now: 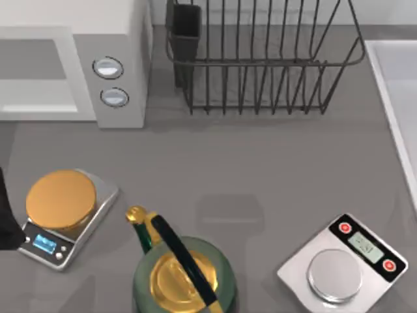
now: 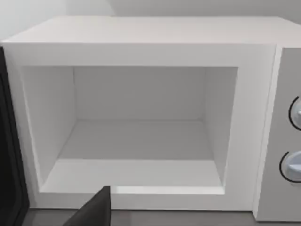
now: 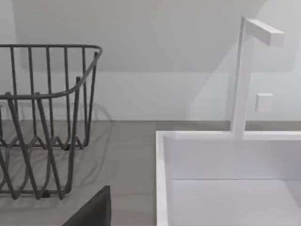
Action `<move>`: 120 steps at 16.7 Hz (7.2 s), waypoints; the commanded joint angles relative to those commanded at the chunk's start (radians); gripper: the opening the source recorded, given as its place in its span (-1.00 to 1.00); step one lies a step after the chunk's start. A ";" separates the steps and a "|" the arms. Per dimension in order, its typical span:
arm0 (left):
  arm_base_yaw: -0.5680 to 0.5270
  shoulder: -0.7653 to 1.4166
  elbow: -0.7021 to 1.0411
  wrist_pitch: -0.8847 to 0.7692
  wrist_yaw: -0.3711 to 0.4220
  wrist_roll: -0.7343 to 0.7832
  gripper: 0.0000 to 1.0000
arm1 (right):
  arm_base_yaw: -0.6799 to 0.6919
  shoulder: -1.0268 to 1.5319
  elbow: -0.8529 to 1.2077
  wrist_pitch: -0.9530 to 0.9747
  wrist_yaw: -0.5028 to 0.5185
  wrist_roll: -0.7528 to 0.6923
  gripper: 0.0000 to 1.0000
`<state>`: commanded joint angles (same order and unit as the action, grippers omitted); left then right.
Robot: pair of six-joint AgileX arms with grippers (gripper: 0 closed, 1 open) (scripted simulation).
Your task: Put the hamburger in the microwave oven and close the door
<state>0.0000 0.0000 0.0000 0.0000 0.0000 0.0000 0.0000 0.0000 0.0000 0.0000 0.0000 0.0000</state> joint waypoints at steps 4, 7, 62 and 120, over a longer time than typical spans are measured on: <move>0.014 0.031 0.016 -0.026 -0.002 0.010 1.00 | 0.000 0.000 0.000 0.000 0.000 0.000 1.00; 0.063 0.156 0.097 -0.115 -0.010 0.040 1.00 | 0.000 0.000 0.000 0.000 0.000 0.000 1.00; 0.492 1.726 0.746 -0.599 -0.003 0.323 -1.00 | 0.000 0.000 0.000 0.000 0.000 0.000 1.00; 0.141 2.155 0.982 0.818 0.171 0.071 -1.00 | 0.000 0.000 0.000 0.000 0.000 0.000 1.00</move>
<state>0.1414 2.1554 0.9816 0.8181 0.1712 0.0713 0.0000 0.0000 0.0000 0.0000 0.0000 0.0000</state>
